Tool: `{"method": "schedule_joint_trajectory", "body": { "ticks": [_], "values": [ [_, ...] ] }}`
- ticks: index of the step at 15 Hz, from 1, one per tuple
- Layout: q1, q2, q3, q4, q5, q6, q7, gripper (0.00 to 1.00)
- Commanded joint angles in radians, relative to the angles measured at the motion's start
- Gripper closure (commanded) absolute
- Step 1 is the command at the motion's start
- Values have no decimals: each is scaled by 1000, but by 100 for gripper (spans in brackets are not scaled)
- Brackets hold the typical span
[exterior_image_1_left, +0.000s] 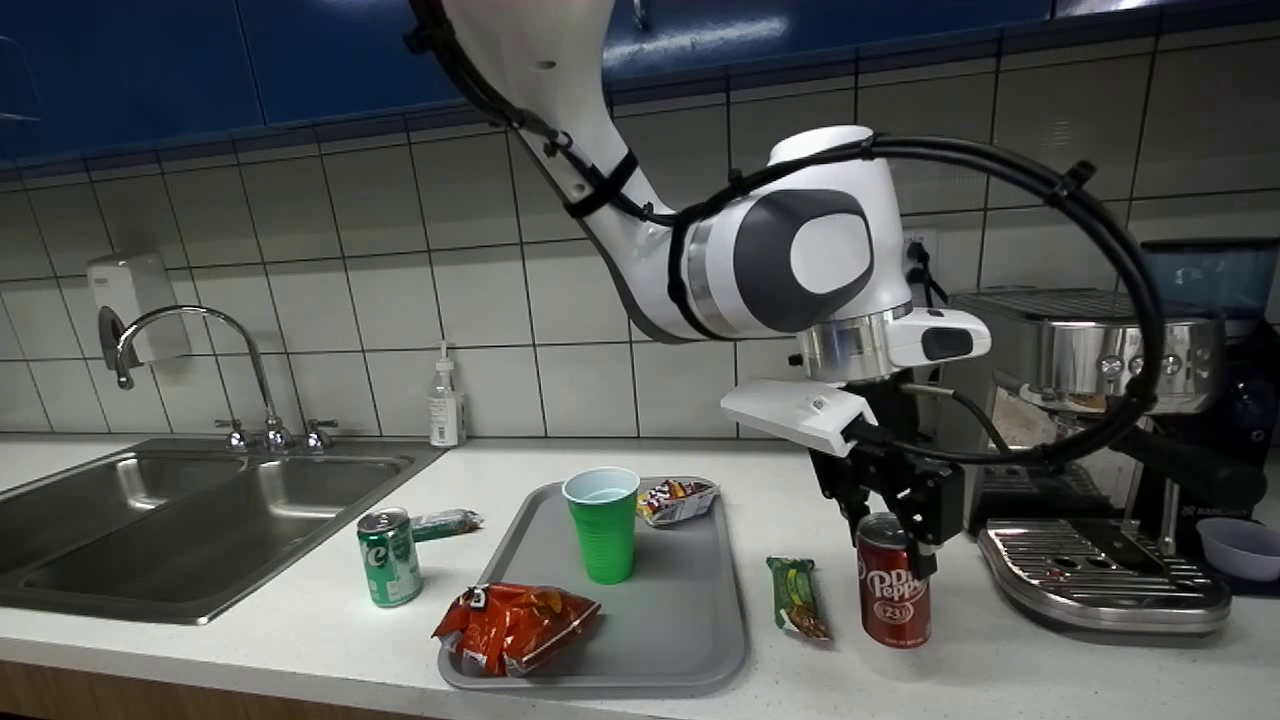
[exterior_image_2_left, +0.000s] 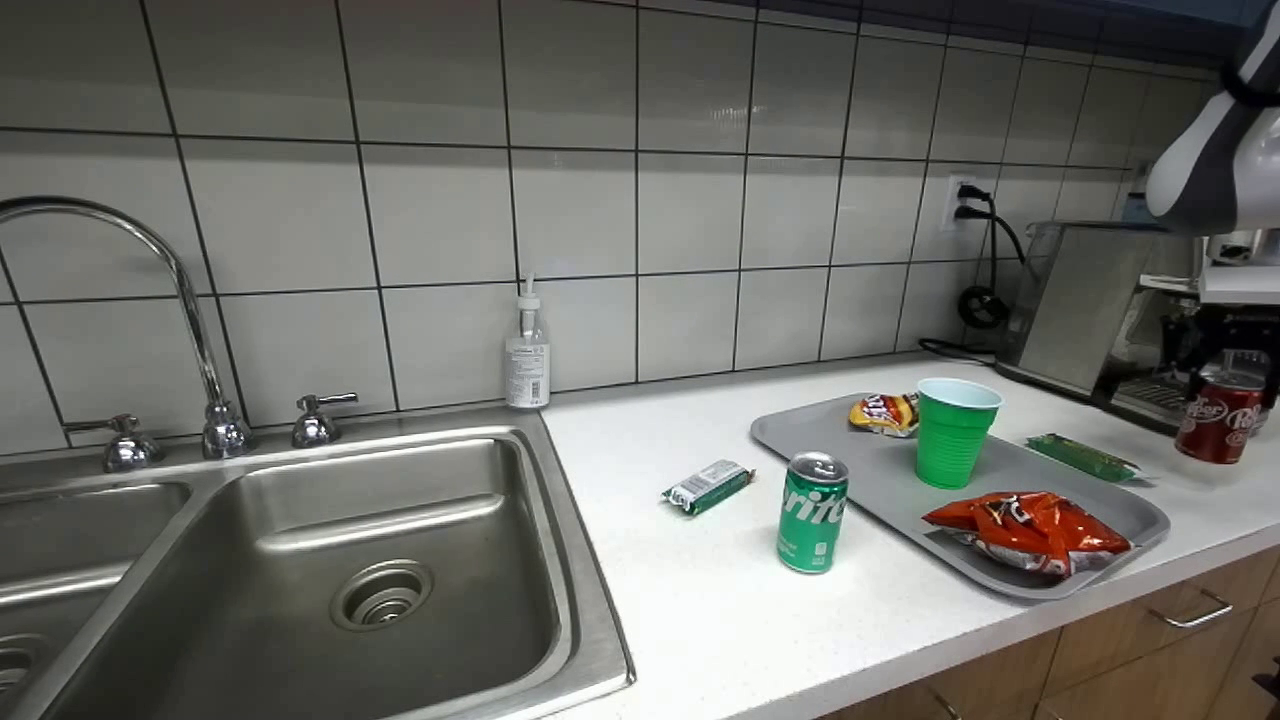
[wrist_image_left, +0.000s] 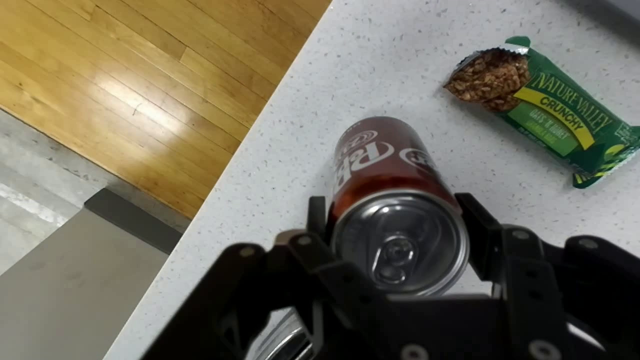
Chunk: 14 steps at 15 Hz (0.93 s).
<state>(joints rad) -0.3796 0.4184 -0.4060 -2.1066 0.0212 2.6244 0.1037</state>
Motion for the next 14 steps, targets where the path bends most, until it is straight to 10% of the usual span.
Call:
{"method": "schedule_joint_trajectory", "body": {
  "ticks": [1, 14],
  "values": [
    [-22, 28, 5, 53, 17, -42, 20, 60],
    [-48, 79, 35, 71, 82, -36, -3, 60]
  ]
}}
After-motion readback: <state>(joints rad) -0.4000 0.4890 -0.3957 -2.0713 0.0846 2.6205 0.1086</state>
